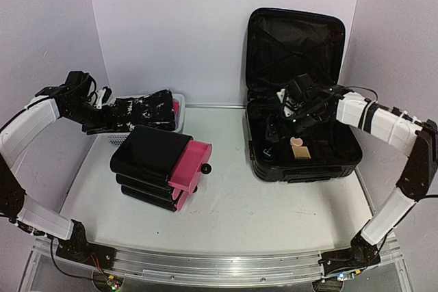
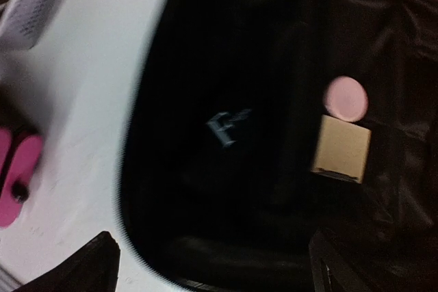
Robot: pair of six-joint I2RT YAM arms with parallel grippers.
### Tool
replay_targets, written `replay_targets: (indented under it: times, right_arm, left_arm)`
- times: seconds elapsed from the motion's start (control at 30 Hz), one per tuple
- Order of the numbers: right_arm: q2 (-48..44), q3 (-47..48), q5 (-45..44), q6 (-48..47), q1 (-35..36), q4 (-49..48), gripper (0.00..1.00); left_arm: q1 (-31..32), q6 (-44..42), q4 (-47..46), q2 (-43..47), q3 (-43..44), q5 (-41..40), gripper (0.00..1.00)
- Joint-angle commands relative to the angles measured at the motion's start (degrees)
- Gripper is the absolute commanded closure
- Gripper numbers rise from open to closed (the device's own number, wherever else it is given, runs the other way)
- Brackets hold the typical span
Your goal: Open, take out, and arrange the luggage
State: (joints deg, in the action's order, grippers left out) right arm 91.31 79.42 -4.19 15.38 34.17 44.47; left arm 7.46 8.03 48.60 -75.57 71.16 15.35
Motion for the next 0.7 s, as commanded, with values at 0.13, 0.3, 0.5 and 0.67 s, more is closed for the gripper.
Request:
replay_targets:
  times: [0.13,0.3,0.5,0.67]
  right_arm:
    - [19.3,13.1,7.5,14.8,-17.4,2.9,0.02]
    - [26.9,20.3,2.3,14.8,-18.0,3.2,0.02]
    - [32.0,22.6,-7.0,15.1,-18.3,3.4,0.02]
    - [35.2,25.1,-8.1,13.7,-18.8,3.6,0.06]
  left_arm:
    - [0.0,-2.5,-1.0,0.4,10.9,2.0,0.22]
    - [-0.1,-2.6,-1.7,0.0,15.9,3.7,0.22]
    - [0.0,-4.2,-5.1,1.0,13.9,3.0,0.22]
    - [0.0,-6.0,-8.6,3.2,7.9,1.4,0.22]
